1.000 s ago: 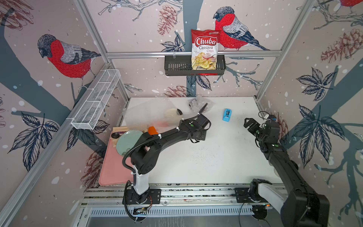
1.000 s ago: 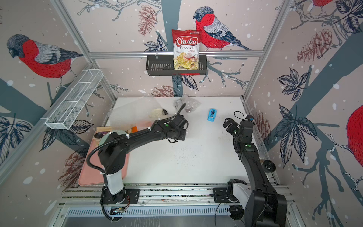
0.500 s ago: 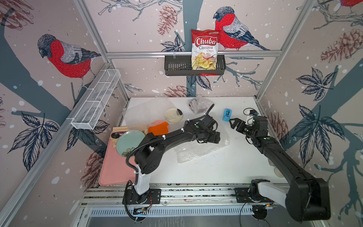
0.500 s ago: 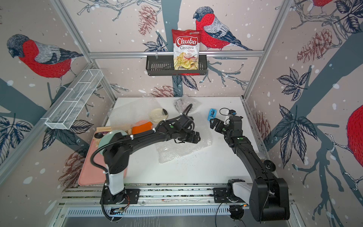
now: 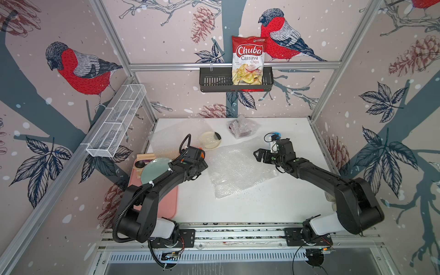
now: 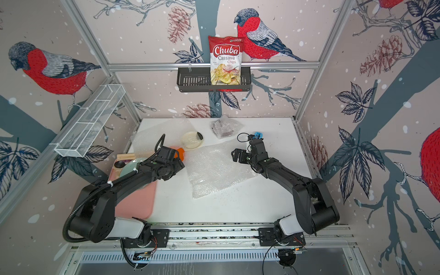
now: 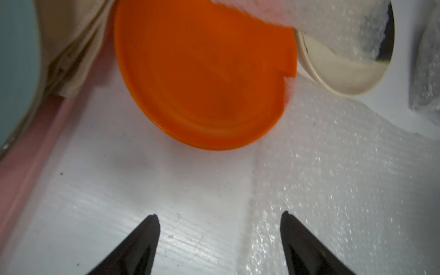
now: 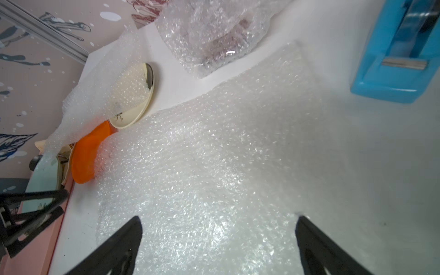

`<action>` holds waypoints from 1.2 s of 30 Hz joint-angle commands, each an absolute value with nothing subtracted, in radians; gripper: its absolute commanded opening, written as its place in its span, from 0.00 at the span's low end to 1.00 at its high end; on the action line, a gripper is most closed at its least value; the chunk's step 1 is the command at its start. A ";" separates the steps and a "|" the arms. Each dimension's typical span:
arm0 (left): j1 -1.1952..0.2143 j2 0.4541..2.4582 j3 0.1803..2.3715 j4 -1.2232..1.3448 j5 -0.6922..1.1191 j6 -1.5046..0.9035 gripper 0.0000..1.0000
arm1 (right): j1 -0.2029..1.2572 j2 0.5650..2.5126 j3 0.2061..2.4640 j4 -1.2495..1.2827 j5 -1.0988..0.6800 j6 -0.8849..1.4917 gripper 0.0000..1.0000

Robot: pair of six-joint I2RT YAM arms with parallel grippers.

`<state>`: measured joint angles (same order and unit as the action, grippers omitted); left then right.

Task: Wrap dinner plates in bubble wrap
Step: Place the bubble wrap at the center of the board, then pick up the plate at the center of the board, then place the plate at the center of the board.

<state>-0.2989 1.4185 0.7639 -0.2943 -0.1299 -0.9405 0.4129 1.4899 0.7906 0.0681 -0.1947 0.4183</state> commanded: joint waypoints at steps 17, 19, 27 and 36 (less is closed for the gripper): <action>-0.150 1.698 0.771 -0.013 -0.115 -0.975 0.40 | 0.604 1.564 0.649 0.045 -0.150 0.770 0.89; -0.149 1.705 0.784 -0.028 -0.121 -0.959 0.22 | 0.629 1.501 0.643 0.042 -0.098 0.845 0.92; -0.149 1.578 0.758 -0.129 -0.180 -0.894 0.00 | 0.500 1.303 0.674 -0.060 -0.013 0.803 0.99; -0.161 1.189 0.634 -0.384 -0.178 -0.858 0.00 | 0.270 1.222 0.628 -0.086 -0.138 0.632 1.00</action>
